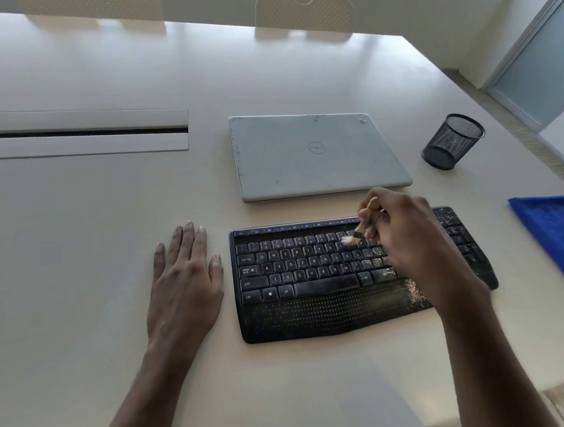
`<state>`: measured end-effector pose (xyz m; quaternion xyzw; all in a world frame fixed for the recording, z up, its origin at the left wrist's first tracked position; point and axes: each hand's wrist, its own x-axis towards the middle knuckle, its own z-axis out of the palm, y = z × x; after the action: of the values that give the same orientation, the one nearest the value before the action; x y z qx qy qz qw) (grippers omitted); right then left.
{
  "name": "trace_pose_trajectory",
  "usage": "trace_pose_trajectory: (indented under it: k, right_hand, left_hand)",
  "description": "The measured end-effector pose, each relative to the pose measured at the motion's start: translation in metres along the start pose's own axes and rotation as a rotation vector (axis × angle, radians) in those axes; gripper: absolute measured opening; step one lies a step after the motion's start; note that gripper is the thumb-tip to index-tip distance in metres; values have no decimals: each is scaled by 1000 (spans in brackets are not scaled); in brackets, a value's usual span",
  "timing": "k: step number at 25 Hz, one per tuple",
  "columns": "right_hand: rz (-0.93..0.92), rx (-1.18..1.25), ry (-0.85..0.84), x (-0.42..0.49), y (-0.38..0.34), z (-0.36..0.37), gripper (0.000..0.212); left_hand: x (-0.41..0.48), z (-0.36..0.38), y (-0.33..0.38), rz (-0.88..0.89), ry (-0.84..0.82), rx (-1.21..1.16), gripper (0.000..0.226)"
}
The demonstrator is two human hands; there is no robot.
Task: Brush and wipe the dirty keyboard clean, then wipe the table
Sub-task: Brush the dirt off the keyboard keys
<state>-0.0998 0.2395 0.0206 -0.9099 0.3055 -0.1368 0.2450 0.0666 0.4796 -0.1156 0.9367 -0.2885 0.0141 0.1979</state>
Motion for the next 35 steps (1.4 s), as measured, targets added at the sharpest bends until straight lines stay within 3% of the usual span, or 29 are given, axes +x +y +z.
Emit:
trace_pose_trajectory:
  k: [5,7,10,16,22,26,30,33,35]
  right_hand:
    - [-10,67,35,-10,-8,-2,8]
    - [38,48,6,-11,-4,1,6]
    - [139,15,100,-13,5,-3,6]
    - [84,146,114,-20,11,-8,12]
    - [111,115,271,-25,25,-6,15]
    - [63,167,156,-30,24,-1,17]
    - [114,144,277,-32,31,-3,17]
    - [68,267,179,-36,31,0,17]
    - [91,189,185,-37,32,1,16]
  left_hand:
    - [0,0,1,7,7,-1,60]
    - [0,1,0,7,8,4,60]
    - [-1,1,0,5,6,-2,59]
    - [-11,-7,20,-23,77,-150,52]
    - [-37,3,73,127,61,-189,60]
    - [-44,16,81,158,39,-120,62]
    - [-41,17,90,176,64,-36,64]
    - [-37,20,99,185,65,-10,64]
    - [-37,24,100,190,64,34,64]
